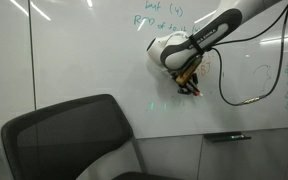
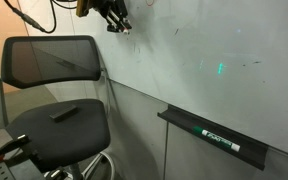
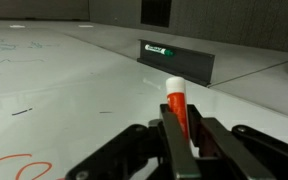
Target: Pick up the marker, then write something on the board
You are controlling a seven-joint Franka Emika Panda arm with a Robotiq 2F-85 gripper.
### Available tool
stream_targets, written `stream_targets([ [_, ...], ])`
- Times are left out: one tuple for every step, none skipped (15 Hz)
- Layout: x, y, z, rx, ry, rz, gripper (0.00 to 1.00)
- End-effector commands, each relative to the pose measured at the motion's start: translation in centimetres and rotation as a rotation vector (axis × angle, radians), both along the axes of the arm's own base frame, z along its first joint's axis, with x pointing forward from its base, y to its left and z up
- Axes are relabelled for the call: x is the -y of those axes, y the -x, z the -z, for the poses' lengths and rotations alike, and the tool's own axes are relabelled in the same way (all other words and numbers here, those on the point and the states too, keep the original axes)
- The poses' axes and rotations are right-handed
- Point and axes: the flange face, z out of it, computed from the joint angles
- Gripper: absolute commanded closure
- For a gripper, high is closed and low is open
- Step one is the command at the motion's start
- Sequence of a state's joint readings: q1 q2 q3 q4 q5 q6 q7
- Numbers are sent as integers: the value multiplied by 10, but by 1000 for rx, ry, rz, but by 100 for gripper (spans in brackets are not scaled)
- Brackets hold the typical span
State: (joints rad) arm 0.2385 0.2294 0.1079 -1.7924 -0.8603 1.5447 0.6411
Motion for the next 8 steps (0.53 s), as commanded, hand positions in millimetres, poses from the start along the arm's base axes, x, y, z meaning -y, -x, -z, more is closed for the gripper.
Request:
stream_targets([
  [-7,28,25,-52,-68,-13,95],
  [-14,39,39,-88,-150,-56,95],
  [-21,49,53,-102,-191,-76,95],
  [-31,60,68,-119,-236,-105,95],
  [-40,69,82,-136,-275,-137,95],
  [-50,77,95,-157,-312,-171,95],
  [-60,85,109,-178,-347,-209,95],
  [-70,91,122,-197,-379,-248,95],
])
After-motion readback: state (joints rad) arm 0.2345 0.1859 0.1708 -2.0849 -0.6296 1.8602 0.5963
